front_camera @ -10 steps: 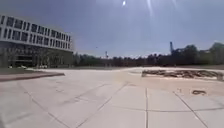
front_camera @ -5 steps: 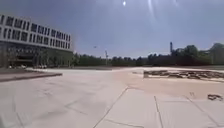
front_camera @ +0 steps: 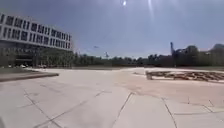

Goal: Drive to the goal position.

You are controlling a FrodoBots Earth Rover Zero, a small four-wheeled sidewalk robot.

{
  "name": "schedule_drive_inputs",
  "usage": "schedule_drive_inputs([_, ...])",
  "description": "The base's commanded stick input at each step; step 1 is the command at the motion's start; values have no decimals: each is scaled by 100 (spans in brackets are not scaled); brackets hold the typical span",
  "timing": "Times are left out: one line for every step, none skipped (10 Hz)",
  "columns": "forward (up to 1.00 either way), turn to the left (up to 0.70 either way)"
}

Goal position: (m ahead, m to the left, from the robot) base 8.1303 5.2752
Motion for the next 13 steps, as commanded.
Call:
schedule_drive_inputs([85,0])
schedule_drive_inputs([85,0])
schedule_drive_inputs([85,0])
schedule_drive_inputs([85,0])
schedule_drive_inputs([85,0])
schedule_drive_inputs([85,0])
schedule_drive_inputs([85,0])
schedule_drive_inputs([85,3])
schedule_drive_inputs([85,16])
schedule_drive_inputs([85,29])
schedule_drive_inputs([85,34])
schedule_drive_inputs([85,5])
schedule_drive_inputs([85,0])
